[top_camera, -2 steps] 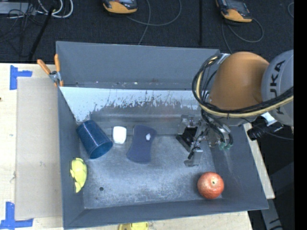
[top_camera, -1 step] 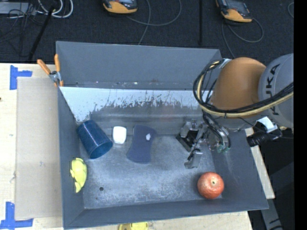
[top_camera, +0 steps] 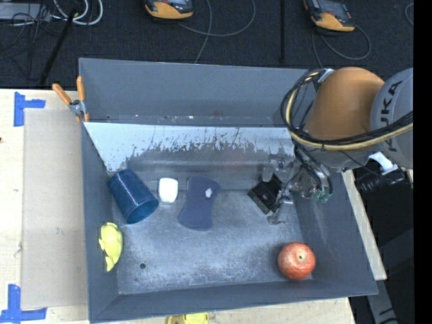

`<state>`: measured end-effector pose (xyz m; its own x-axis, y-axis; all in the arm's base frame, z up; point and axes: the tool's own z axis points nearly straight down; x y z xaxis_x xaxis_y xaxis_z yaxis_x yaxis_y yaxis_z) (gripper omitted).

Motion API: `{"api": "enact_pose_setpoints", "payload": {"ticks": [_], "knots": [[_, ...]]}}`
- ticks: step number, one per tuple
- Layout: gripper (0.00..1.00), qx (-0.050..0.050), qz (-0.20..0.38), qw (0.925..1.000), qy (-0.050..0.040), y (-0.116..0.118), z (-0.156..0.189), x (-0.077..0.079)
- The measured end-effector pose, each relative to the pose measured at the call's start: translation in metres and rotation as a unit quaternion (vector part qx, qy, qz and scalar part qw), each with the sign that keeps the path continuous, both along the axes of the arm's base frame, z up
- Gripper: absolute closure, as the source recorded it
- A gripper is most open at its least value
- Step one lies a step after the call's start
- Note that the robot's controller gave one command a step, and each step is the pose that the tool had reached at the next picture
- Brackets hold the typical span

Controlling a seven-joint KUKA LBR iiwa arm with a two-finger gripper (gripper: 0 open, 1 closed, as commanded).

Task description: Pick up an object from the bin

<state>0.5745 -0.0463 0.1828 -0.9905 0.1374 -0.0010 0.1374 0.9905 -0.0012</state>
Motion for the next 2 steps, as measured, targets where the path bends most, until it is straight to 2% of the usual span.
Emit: {"api": "enact_pose_setpoints", "payload": {"ticks": [1,2], "knots": [[0.0,0.001,0.06,0.9982,-0.002,-0.036,-0.015,-0.028],[0.0,0.0,-0.01,1.0,0.0023,-0.056,-0.031,-0.035]]}}
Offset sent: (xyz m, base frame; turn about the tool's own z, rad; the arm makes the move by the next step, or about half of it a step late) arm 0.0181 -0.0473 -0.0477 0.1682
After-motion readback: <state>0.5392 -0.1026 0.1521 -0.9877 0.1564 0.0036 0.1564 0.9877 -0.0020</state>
